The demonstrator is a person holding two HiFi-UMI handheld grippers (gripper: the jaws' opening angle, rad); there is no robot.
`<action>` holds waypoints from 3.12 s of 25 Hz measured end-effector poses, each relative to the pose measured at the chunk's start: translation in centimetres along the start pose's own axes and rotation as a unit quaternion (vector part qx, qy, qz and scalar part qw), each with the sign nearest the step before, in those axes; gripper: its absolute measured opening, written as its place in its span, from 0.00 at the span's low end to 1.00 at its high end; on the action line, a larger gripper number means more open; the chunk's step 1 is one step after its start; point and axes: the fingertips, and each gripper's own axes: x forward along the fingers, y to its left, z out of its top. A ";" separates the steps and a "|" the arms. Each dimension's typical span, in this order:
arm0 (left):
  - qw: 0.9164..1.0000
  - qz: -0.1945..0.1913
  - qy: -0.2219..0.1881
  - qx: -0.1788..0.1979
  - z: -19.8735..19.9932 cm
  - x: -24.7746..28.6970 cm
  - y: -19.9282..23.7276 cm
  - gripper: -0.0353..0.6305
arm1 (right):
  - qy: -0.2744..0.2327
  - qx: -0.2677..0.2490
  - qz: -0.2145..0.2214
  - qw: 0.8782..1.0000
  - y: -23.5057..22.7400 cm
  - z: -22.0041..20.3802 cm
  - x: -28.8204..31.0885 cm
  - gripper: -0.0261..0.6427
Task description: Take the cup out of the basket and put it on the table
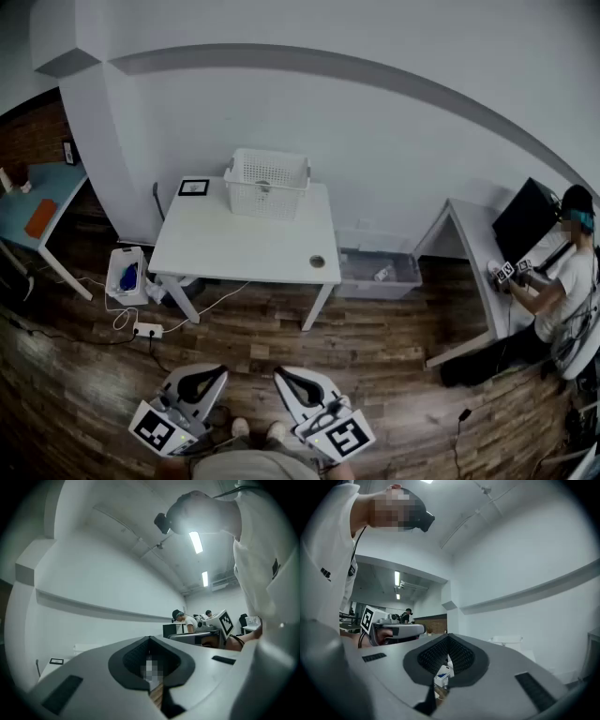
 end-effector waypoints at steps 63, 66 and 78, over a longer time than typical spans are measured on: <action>0.999 -0.004 0.026 -0.020 -4.5 12.1 20.2 0.05 | 0.039 -0.022 -0.026 0.999 -15.4 -3.6 17.3 0.05; 0.999 0.004 0.027 -0.019 -4.9 13.5 21.4 0.05 | 0.039 -0.021 -0.021 0.999 -17.1 -3.8 18.3 0.05; 0.999 0.039 0.027 -0.014 -5.5 19.8 26.3 0.05 | 0.031 -0.017 0.012 0.999 -24.3 -4.1 22.4 0.05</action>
